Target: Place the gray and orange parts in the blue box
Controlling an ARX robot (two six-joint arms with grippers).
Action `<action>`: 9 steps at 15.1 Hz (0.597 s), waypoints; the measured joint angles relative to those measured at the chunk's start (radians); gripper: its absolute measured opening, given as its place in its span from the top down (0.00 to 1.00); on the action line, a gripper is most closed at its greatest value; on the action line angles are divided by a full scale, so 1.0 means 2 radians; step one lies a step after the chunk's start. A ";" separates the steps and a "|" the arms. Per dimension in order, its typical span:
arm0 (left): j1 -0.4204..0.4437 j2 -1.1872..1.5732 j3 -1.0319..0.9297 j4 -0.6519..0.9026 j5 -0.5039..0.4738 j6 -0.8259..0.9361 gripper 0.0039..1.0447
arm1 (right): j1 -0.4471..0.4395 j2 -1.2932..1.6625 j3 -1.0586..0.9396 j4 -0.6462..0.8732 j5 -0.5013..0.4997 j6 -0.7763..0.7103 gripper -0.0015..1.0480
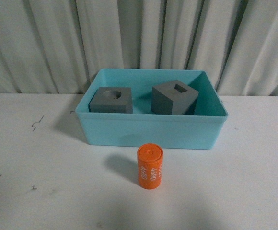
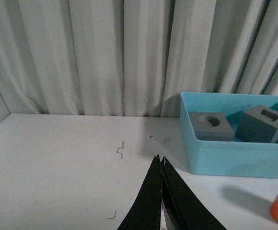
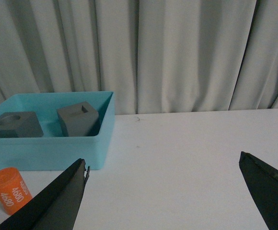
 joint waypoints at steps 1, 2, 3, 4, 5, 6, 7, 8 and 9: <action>-0.026 -0.009 0.000 -0.004 -0.008 0.001 0.99 | 0.000 0.000 0.000 0.000 -0.001 0.000 0.06; -0.027 -0.018 0.000 -0.017 -0.014 0.001 0.99 | 0.000 0.000 0.000 0.001 -0.001 0.000 0.06; -0.025 -0.023 0.000 -0.024 -0.017 0.001 0.99 | 0.000 0.000 0.000 0.000 0.000 0.000 0.06; -0.024 -0.031 0.000 -0.029 -0.018 0.001 0.99 | 0.000 0.000 0.000 0.000 0.000 0.000 0.06; -0.024 -0.037 0.000 -0.036 -0.018 0.001 0.99 | 0.000 0.000 0.000 0.000 -0.001 0.000 0.06; -0.024 -0.045 0.000 -0.043 -0.018 0.001 0.99 | 0.000 0.000 0.000 0.000 0.000 0.000 0.06; -0.024 -0.076 0.001 -0.095 -0.018 0.001 0.99 | 0.000 0.000 0.000 0.000 0.000 0.000 0.06; -0.024 -0.114 0.000 -0.137 -0.017 0.001 0.99 | 0.000 0.000 0.000 0.000 0.000 0.000 0.06; -0.024 -0.127 0.003 -0.126 -0.019 0.001 0.99 | 0.000 0.000 0.000 0.000 0.000 0.000 0.06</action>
